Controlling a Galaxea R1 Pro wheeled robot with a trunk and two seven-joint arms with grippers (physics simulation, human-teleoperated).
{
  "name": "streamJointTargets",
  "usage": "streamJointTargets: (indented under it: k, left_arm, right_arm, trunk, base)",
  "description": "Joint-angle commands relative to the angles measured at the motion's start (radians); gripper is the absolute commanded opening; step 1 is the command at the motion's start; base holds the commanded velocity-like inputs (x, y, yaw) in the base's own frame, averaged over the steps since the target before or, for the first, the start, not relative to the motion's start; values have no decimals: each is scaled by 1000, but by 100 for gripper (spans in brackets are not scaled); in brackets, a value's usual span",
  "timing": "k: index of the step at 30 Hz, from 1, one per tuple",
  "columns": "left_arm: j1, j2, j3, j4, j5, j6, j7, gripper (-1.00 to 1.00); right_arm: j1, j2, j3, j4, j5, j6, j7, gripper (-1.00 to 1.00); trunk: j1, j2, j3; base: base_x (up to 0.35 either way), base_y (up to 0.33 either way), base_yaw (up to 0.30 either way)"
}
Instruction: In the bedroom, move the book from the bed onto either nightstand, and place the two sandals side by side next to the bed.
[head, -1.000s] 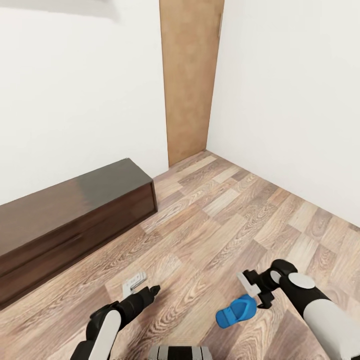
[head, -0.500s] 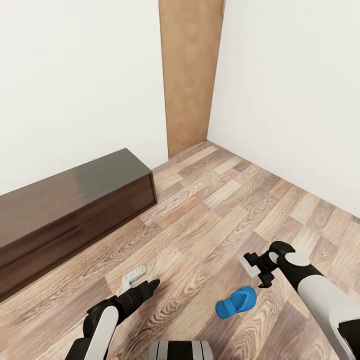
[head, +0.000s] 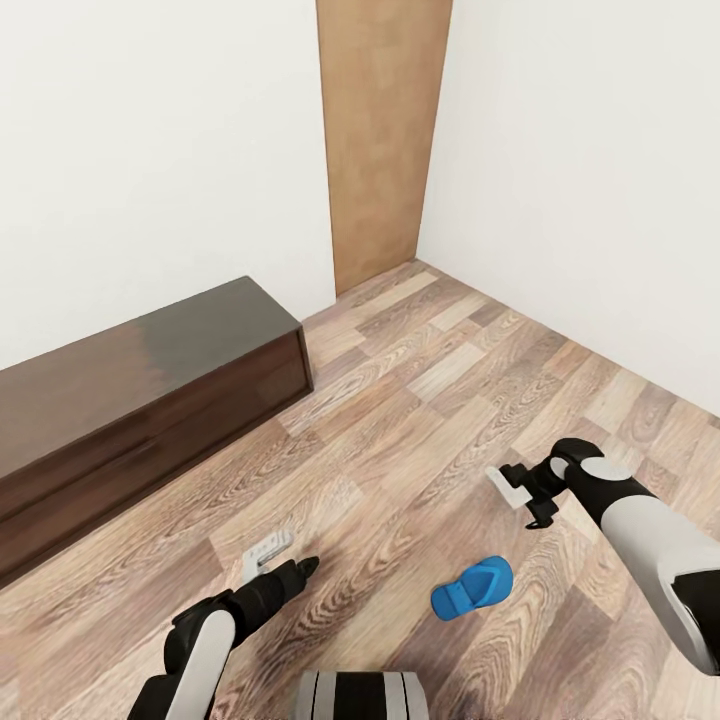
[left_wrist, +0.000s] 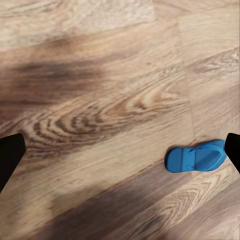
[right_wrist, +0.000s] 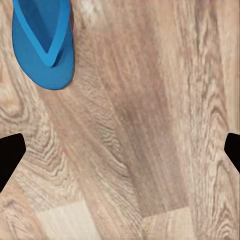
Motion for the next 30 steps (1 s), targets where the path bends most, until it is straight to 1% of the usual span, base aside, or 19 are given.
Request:
streamJointTargets:
  k: [1,7,8,9,10,12,13,14,15,20,22,24,25,30]
  left_arm:
    - [0,0,0,-1,11,2,10,100]
    - [-10,-2,0,-6,13,6,23,100]
    - [-20,-2,0,-8,14,11,27,100]
    - [-54,-4,0,-11,19,34,33,100]
    - [-75,-5,-1,-12,25,50,35,100]
    - [-128,-6,-1,-13,48,86,44,100]
    - [-176,-7,-2,-16,74,116,60,100]
    - [-200,-7,-2,-17,90,129,73,100]
    - [-200,-7,-2,-17,90,129,73,100]
    - [-302,-7,-4,-21,182,185,169,100]
    - [-333,-7,-7,-23,215,196,210,100]
    - [-356,-8,-20,-23,241,203,243,100]
    - [-356,-8,-20,-23,241,203,243,100]
    - [-399,-9,-76,-24,285,213,304,100]
  right_arm:
    - [-1,-1,3,-1,3,-4,0,100]
    - [-19,-2,3,4,3,-12,2,100]
    - [-21,-2,3,5,3,-13,2,100]
    - [-24,-1,3,9,3,-14,2,100]
    - [-24,1,4,14,3,-15,2,100]
    - [-25,4,4,28,3,-15,2,100]
    - [-26,6,4,38,3,-15,2,100]
    - [-26,7,4,43,3,-15,2,100]
    - [-26,7,4,43,3,-15,2,100]
    - [-27,9,5,54,3,-15,2,100]
    - [-27,10,5,56,3,-14,2,100]
    - [-27,10,4,58,3,-14,2,100]
    - [-27,10,4,58,3,-14,2,100]
    - [-27,11,4,59,3,-13,2,100]
  trunk:
    - [0,-1,-5]
    - [3,-2,-28]
    - [3,-2,-32]
    - [4,-2,-36]
    - [4,-3,-40]
    - [5,-3,-47]
    - [6,-3,-51]
    - [6,-4,-55]
    - [7,-4,-59]
    - [9,-5,-78]
    - [10,-5,-86]
    - [11,-6,-94]
    - [11,-6,-98]
    - [13,-7,-117]
  base:
    - [0,0,0]
    - [0,0,0]
    - [0,0,0]
    - [0,0,0]
    - [0,0,0]
    - [0,0,0]
    - [0,0,0]
    - [0,0,0]
    - [0,0,0]
    - [0,0,0]
    - [0,0,0]
    - [0,0,0]
    - [0,0,0]
    - [0,0,0]
